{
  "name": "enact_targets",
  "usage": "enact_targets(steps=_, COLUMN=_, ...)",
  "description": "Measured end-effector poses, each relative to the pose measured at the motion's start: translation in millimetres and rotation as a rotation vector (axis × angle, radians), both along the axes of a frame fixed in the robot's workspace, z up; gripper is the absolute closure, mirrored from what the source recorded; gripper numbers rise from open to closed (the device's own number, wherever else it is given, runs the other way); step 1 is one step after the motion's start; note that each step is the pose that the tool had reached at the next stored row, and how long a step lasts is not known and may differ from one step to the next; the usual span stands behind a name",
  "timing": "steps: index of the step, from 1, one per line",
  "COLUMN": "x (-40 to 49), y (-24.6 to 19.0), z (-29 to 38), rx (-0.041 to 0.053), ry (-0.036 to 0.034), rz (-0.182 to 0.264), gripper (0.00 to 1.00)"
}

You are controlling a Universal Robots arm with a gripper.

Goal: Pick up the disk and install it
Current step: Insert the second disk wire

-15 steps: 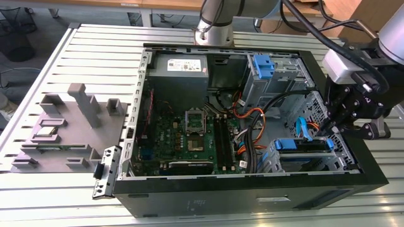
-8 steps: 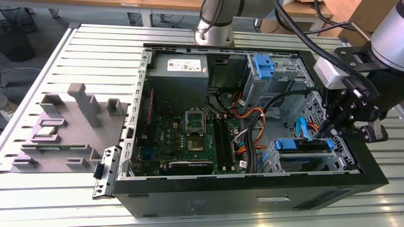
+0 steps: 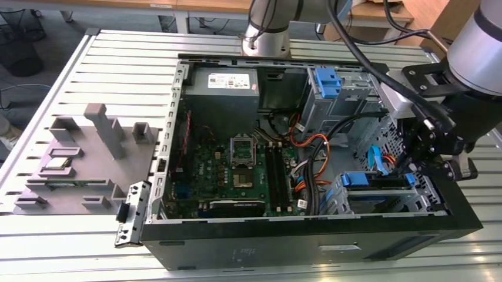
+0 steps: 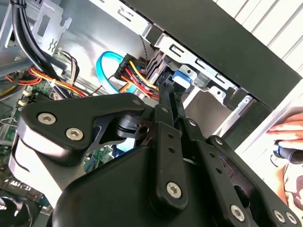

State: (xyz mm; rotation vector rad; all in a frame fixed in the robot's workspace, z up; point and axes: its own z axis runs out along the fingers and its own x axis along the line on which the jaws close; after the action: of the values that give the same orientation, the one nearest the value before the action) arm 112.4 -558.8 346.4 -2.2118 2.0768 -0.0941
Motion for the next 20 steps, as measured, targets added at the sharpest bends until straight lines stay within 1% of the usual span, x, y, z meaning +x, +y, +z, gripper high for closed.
enact_targets(steps=2, x=-3.2, y=-0.4, z=-0.2, rx=0.0003, ry=-0.0134, rz=0.0, gripper=0.84)
enact_targets(steps=4, x=-5.6, y=-0.9, z=-0.4, rx=0.0001, ry=-0.0296, rz=0.0, gripper=0.84)
enact_targets(steps=7, x=-6.3, y=-1.4, z=-1.4, rx=0.0001, ry=-0.0474, rz=0.0, gripper=0.84)
enact_targets(steps=8, x=-6.5, y=-1.5, z=-1.8, rx=0.0002, ry=-0.0508, rz=-0.001, gripper=0.84)
enact_targets(steps=9, x=-6.8, y=-1.5, z=-1.8, rx=0.0003, ry=-0.0518, rz=-0.002, gripper=0.84)
enact_targets(steps=15, x=-7.0, y=-1.5, z=-2.0, rx=0.0006, ry=-0.052, rz=-0.005, gripper=0.84)
enact_targets(steps=18, x=-7.0, y=-1.6, z=-2.2, rx=-0.0008, ry=-0.0519, rz=-0.051, gripper=0.84)
enact_targets(steps=20, x=-7.9, y=-1.6, z=-2.3, rx=-0.0004, ry=-0.0521, rz=-0.067, gripper=0.84)
